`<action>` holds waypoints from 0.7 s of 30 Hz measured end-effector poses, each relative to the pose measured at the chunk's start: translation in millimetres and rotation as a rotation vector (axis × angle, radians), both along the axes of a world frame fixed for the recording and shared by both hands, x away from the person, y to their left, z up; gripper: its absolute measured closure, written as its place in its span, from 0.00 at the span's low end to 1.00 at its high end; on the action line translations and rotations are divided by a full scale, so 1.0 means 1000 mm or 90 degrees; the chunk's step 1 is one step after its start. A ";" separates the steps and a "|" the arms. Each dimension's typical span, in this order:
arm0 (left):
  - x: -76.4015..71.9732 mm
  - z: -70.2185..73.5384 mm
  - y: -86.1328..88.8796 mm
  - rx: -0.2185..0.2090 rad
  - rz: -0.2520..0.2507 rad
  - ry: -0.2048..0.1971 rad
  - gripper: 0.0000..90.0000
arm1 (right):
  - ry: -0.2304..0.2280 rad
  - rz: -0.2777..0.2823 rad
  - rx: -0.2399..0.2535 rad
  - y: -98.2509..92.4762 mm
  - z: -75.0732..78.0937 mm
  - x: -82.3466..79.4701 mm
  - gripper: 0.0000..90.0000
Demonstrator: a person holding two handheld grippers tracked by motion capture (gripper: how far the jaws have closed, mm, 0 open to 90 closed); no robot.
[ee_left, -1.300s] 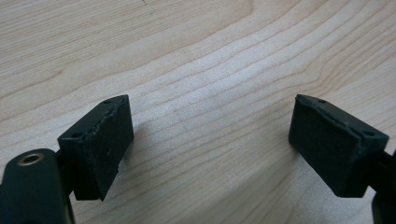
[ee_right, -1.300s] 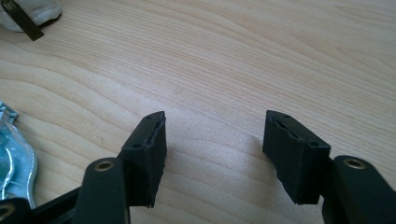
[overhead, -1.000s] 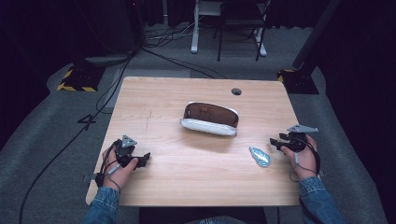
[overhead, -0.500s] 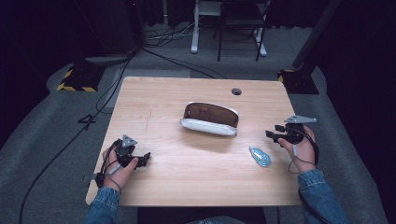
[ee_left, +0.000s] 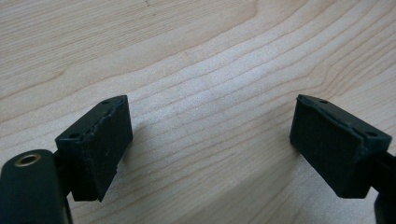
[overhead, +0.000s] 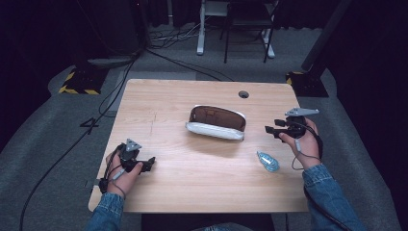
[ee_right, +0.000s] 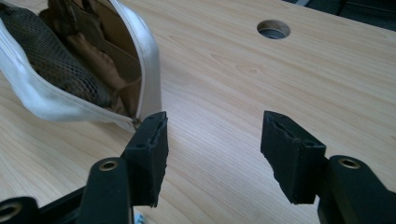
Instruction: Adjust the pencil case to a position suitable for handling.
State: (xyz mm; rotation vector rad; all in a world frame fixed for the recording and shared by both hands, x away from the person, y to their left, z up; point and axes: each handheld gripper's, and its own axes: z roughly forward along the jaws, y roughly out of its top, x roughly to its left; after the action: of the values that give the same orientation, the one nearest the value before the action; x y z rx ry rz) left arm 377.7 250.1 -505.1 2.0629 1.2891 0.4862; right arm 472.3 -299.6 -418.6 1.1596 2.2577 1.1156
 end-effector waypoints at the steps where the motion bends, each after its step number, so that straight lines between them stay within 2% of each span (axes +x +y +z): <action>1: 0.000 0.000 0.000 0.000 0.000 0.000 0.15 | 0.003 0.004 0.001 0.003 0.002 0.001 0.47; 13: 0.000 0.000 0.000 0.001 -0.002 0.001 0.15 | 0.002 0.054 -0.008 0.039 0.017 0.018 0.46; 21: 0.001 0.000 0.000 0.001 -0.004 0.002 0.15 | 0.017 0.084 -0.006 0.063 0.016 0.032 0.45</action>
State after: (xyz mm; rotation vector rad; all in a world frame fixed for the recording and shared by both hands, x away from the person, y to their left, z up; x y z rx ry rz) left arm 378.2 249.9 -504.9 2.0692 1.2848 0.4819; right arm 504.1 -236.8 -402.9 1.0415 2.3872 1.1429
